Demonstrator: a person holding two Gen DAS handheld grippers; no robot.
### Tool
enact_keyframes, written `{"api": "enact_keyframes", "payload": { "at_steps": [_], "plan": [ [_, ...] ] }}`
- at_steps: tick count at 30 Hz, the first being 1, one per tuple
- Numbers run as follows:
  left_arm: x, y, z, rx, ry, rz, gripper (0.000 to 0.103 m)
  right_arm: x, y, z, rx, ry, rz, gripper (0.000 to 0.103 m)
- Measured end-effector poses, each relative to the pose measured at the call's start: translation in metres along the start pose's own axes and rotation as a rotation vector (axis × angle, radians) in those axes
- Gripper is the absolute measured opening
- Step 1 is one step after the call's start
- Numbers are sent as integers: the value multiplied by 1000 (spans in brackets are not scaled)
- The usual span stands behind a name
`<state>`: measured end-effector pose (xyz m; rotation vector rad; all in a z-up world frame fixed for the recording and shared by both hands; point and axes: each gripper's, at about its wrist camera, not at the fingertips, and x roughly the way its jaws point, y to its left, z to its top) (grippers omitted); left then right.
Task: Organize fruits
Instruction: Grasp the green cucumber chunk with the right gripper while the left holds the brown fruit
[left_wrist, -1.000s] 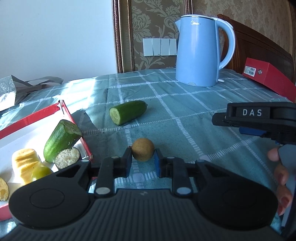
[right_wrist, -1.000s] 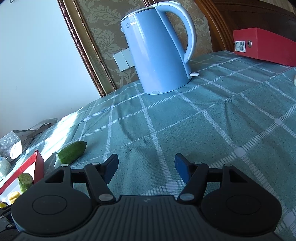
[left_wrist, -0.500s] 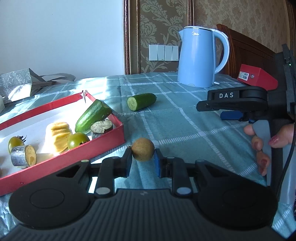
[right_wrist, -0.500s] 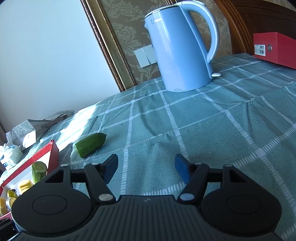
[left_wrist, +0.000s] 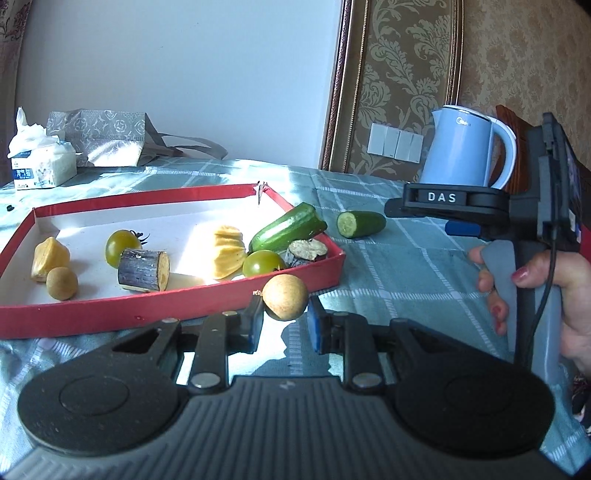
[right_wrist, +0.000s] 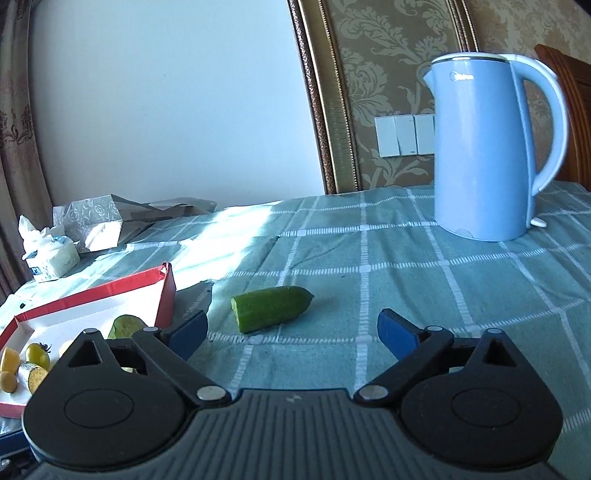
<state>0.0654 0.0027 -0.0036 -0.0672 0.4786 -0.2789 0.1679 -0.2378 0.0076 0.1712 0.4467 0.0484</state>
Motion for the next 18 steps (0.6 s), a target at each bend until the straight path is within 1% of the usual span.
{"api": "enact_keyframes", "payload": {
  "at_steps": [2,4,6,9,11,13,14,17,18],
  "plan": [
    [3,0,0,-1,18,0,22,19,4,6,-10,27,5,101],
    [4,1,0,-9,34,-8,22,40,4,10,4,59,-9,101],
    [6,5,0,-25,45,-6,22,55,1,12,23,88,17,101],
    [8,8,0,-41,55,-11,23,67,4,12,-5,102,40,101],
    [9,8,0,-41,61,-17,23,73,10,12,-58,108,20,101],
    [10,8,0,-38,65,-19,23,80,15,12,-94,132,13,100],
    [10,8,0,-39,66,-20,23,82,15,13,-97,136,8,100],
    [11,8,0,-42,70,-20,23,86,13,14,-88,152,30,100],
    [11,9,0,-43,70,-19,23,88,12,14,-85,166,27,97]
  ]
}}
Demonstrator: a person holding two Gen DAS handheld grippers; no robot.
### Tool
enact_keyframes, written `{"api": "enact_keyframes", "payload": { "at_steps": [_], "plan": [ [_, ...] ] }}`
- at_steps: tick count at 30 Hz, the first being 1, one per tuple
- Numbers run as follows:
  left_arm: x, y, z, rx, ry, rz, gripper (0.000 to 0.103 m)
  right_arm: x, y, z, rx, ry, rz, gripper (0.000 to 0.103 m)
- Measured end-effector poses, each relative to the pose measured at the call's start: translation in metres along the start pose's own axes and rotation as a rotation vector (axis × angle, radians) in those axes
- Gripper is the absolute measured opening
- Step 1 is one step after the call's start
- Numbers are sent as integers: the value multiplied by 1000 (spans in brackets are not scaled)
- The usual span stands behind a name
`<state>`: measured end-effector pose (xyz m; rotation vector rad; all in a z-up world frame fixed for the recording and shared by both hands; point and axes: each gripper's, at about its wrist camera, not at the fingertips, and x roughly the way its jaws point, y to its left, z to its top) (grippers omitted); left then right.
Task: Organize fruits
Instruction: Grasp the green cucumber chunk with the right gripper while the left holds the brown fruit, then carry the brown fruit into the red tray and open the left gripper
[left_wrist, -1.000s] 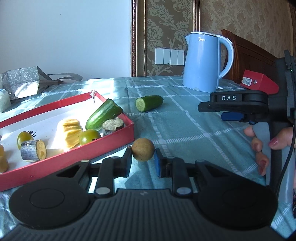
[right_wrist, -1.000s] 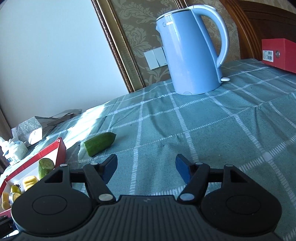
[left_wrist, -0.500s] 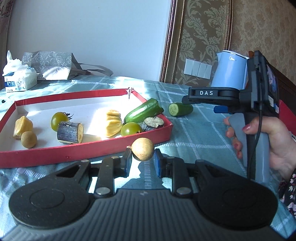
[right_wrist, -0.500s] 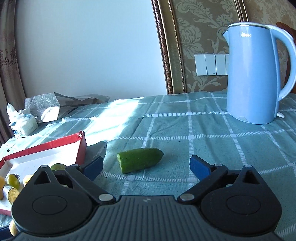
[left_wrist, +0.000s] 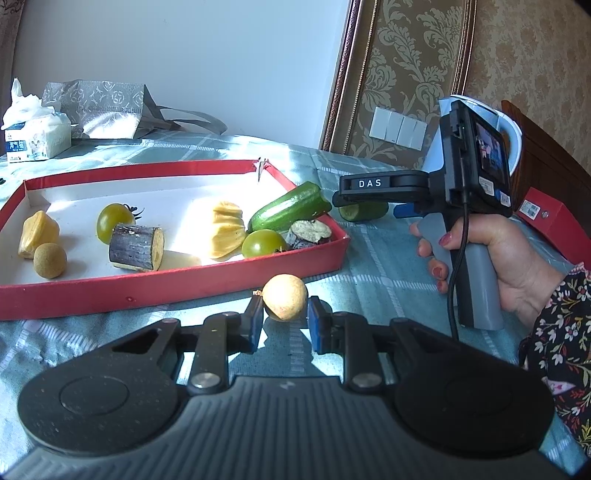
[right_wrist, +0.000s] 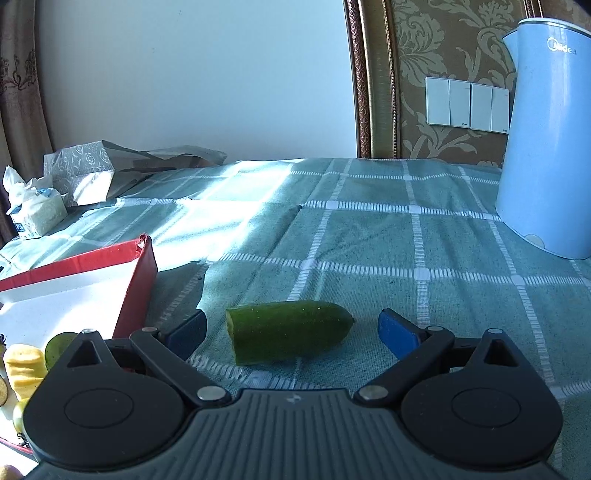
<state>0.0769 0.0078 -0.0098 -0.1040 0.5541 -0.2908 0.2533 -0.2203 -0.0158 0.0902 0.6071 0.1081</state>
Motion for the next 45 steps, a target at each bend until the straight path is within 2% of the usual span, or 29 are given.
{"api": "enact_keyframes", "payload": {
  "at_steps": [2,3,6,16,21,27,35,39,43,45],
  "plan": [
    [0,0,0,0,1,-2,23,1,-1,0,5,8,-9,87],
    [0,0,0,0,1,-2,23,0,0,0,1,1,-4,75],
    [0,1,0,-2,4,-3,23,-2,6,-2,-37,6,-20,70],
    [3,3,1,-18,14,-4,23,-31,3,-21,19,-10,-26,69],
    [0,2,0,-15,-2,-4,23,-52,3,-33,78,-55,-45,69],
    [-4,1,-1,-11,-24,-1,23,-67,-7,-44,186,-93,3,69],
    [-14,2,-2,-14,-84,10,23,-72,-13,-47,226,-96,37,69],
    [-19,4,0,-18,-123,44,23,-72,-13,-48,231,-90,36,69],
    [-25,20,7,-70,-153,56,23,-72,-11,-48,216,-91,37,69],
    [-30,31,13,-78,-185,85,23,-72,-11,-48,217,-91,40,69]
  ]
}}
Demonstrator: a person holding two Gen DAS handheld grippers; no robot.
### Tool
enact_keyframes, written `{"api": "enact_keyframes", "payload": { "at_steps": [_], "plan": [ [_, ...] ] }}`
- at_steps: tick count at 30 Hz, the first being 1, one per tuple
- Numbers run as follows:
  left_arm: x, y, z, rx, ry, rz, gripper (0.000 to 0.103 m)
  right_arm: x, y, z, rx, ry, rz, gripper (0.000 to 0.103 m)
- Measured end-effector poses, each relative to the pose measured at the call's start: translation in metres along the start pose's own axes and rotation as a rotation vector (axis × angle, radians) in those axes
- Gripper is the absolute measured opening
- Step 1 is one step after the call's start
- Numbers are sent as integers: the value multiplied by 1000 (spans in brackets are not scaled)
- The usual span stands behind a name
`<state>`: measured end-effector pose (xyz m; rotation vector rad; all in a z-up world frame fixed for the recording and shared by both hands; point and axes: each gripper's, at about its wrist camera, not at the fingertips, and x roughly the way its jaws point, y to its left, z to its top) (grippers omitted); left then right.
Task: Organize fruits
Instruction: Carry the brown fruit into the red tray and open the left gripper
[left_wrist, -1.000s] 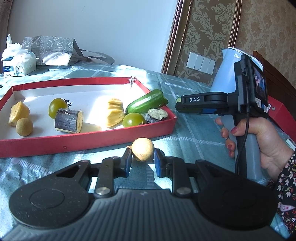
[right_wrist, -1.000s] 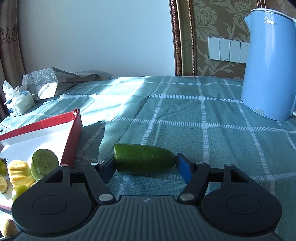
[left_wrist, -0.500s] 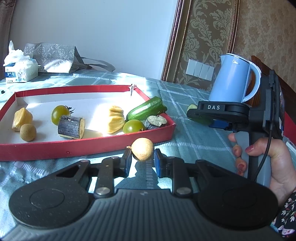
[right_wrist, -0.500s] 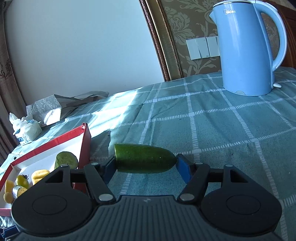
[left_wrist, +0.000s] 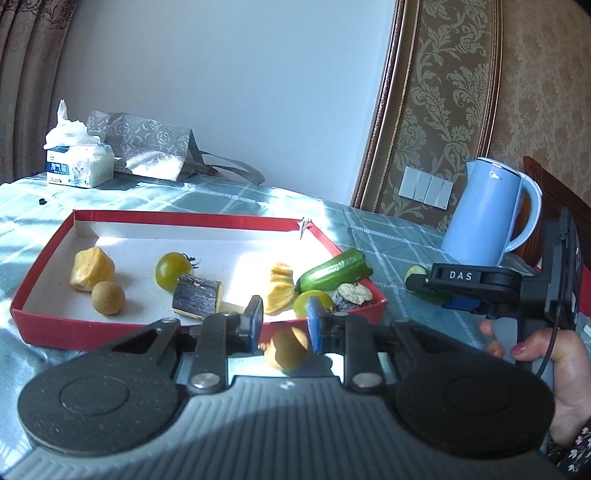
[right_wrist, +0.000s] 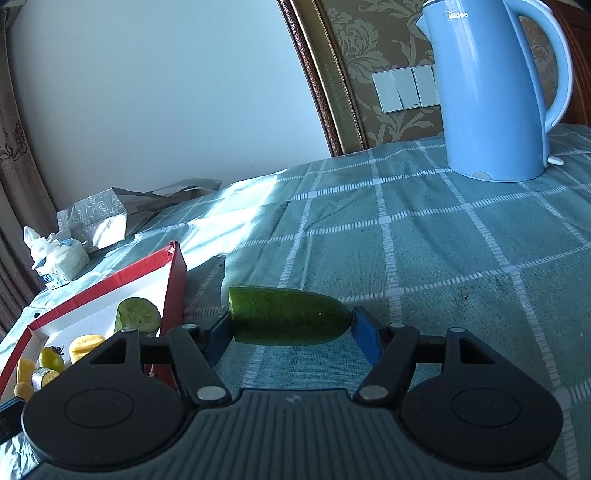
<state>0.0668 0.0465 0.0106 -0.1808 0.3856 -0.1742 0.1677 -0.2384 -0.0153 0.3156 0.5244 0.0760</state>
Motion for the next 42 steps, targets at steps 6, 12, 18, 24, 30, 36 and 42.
{"api": "enact_keyframes", "payload": {
  "at_steps": [6,12,18,24,30,36,42],
  "plan": [
    [5,39,27,-22,-48,114,22,1,-3,0,23,8,-1,69],
    [2,52,23,-57,32,14,27,1,-4,1,30,10,9,69],
    [-6,-2,-13,142,89,-25,52,1,-5,1,40,13,13,69],
    [12,-19,-23,165,164,18,41,1,-5,0,42,13,16,69],
    [29,-31,-25,191,226,12,28,1,-6,1,42,13,16,69],
    [36,-27,-22,153,226,6,25,1,-6,1,43,13,16,69],
    [17,-19,-20,113,142,-16,25,1,-6,1,44,13,17,69]
  ]
}}
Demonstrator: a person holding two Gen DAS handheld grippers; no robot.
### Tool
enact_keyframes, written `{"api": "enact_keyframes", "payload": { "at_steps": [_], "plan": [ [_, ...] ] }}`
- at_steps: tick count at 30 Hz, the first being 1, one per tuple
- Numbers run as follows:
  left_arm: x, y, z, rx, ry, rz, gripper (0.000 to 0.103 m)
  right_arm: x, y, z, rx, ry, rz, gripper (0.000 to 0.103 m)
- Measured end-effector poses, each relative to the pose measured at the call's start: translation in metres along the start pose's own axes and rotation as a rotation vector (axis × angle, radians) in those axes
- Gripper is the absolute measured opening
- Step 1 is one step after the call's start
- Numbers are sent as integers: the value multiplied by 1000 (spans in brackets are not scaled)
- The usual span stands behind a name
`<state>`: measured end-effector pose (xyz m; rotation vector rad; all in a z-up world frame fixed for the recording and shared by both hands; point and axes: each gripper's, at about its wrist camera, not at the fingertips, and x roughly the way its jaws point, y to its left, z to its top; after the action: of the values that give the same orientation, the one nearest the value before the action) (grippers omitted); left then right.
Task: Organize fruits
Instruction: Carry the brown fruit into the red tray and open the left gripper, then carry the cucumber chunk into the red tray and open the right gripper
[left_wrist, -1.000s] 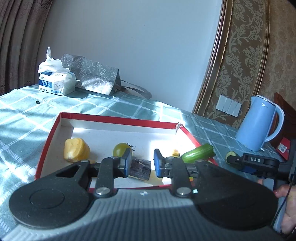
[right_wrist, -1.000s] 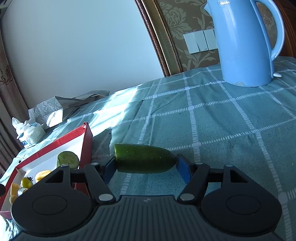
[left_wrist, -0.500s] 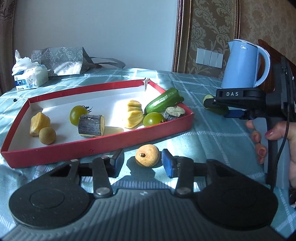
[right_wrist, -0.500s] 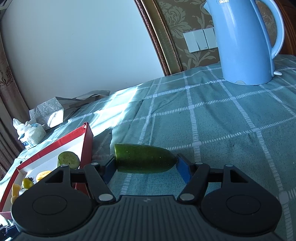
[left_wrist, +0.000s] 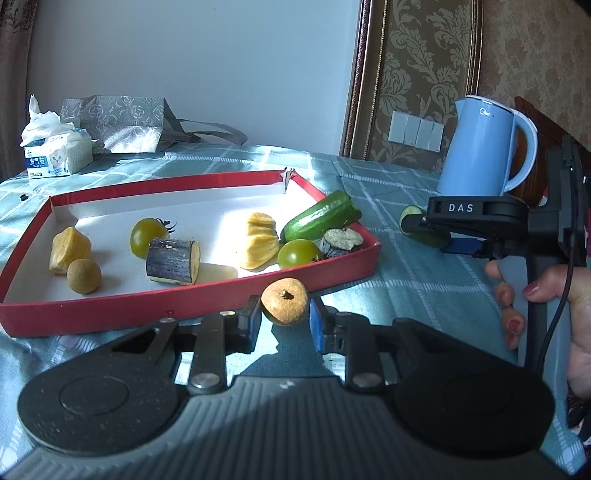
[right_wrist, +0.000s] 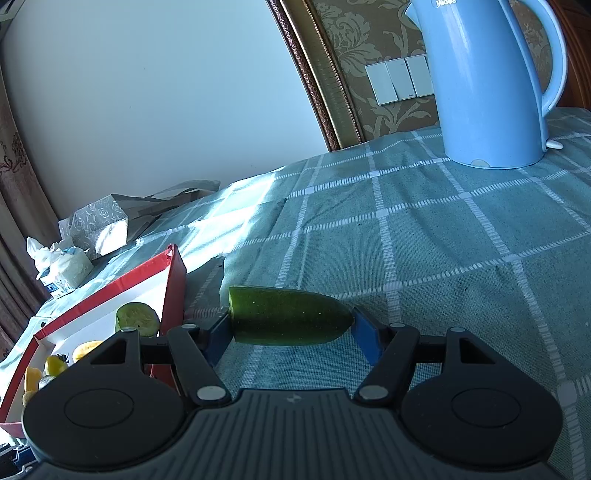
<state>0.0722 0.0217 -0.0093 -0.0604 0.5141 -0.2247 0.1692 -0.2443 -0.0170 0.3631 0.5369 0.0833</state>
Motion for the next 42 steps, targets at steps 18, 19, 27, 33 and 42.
{"api": "enact_keyframes", "payload": {
  "at_steps": [18,19,27,33,42],
  "plan": [
    [-1,85,34,-88,-51,258,25,0,0,0,-1,0,0,69],
    [2,88,33,-91,-41,262,25,0,0,0,-2,1,-1,69],
    [7,86,25,-20,-66,321,28,0,0,0,0,0,0,69],
    [3,82,22,-23,-106,298,53,0,0,0,1,0,1,69],
    [-33,55,6,-30,-206,340,100,0,0,0,1,0,1,69]
  ]
}}
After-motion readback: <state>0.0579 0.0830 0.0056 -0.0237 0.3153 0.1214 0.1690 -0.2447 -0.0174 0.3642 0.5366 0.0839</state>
